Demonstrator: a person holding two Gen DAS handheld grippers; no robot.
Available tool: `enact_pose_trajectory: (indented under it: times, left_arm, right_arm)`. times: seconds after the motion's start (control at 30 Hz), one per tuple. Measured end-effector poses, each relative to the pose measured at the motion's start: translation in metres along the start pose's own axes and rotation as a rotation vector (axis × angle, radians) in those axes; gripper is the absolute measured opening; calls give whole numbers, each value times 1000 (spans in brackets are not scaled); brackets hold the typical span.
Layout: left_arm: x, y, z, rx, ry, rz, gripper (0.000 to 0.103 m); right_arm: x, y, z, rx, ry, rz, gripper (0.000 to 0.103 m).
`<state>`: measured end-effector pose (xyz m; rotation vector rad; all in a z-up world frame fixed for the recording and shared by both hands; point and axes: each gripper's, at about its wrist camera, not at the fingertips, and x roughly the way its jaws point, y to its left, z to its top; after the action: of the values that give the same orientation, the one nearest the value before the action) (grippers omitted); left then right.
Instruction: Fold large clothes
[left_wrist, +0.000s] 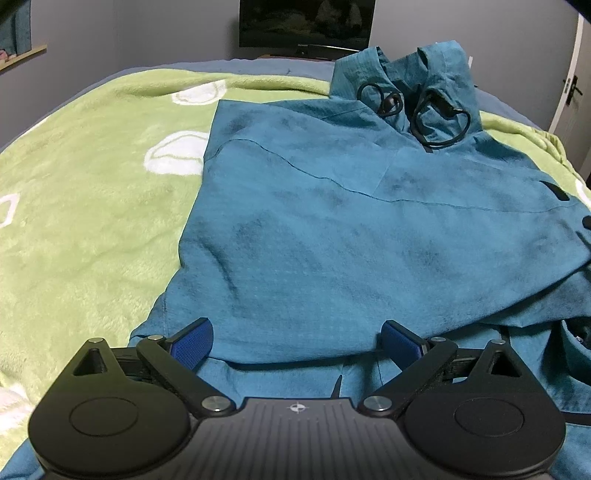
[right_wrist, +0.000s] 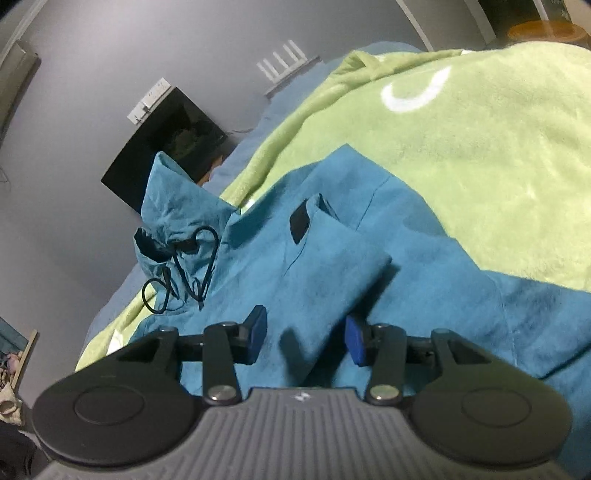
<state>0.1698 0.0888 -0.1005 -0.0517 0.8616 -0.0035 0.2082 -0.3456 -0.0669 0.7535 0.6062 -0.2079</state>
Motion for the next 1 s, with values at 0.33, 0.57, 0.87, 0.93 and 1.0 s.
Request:
enact_pose_trajectory:
  times: [0.33, 0.57, 0.87, 0.93, 1.0]
  left_arm:
    - [5, -3, 0, 23, 12, 11, 102]
    - [-7, -2, -1, 14, -20, 32, 102]
    - [-98, -19, 3, -7, -241, 29, 101]
    - [-127, -16, 1, -40, -278, -49, 102]
    - [-149, -14, 0, -48, -283, -96, 102]
  right_arm:
    - [5, 5, -18, -305, 43, -251, 52]
    - [-50, 25, -19, -368, 36, -193, 66]
    - [-119, 51, -10, -460, -17, -193, 74]
    - [-135, 56, -7, -465, -32, -176, 75]
    - [-152, 61, -6, -474, -48, -158, 77]
